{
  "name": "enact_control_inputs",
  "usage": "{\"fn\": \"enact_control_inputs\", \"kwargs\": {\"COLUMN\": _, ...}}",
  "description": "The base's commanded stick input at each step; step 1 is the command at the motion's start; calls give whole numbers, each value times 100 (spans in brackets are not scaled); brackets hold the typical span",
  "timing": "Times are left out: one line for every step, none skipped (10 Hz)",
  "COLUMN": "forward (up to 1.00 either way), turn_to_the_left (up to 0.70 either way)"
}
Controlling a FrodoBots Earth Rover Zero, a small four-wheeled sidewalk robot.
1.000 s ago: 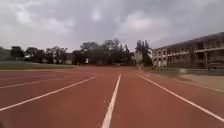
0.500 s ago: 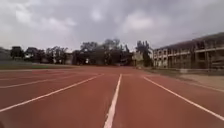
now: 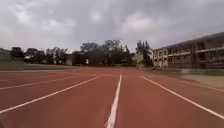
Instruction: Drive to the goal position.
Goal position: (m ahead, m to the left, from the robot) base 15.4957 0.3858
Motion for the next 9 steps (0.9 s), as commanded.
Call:
{"fn": "enact_control_inputs", "kwargs": {"forward": 45, "turn_to_the_left": 0}}
{"fn": "enact_control_inputs", "kwargs": {"forward": 45, "turn_to_the_left": 0}}
{"fn": "enact_control_inputs", "kwargs": {"forward": 45, "turn_to_the_left": 0}}
{"fn": "enact_control_inputs", "kwargs": {"forward": 45, "turn_to_the_left": 0}}
{"fn": "enact_control_inputs", "kwargs": {"forward": 45, "turn_to_the_left": 0}}
{"fn": "enact_control_inputs", "kwargs": {"forward": 45, "turn_to_the_left": 0}}
{"fn": "enact_control_inputs", "kwargs": {"forward": 45, "turn_to_the_left": 0}}
{"fn": "enact_control_inputs", "kwargs": {"forward": 45, "turn_to_the_left": 0}}
{"fn": "enact_control_inputs", "kwargs": {"forward": 45, "turn_to_the_left": 0}}
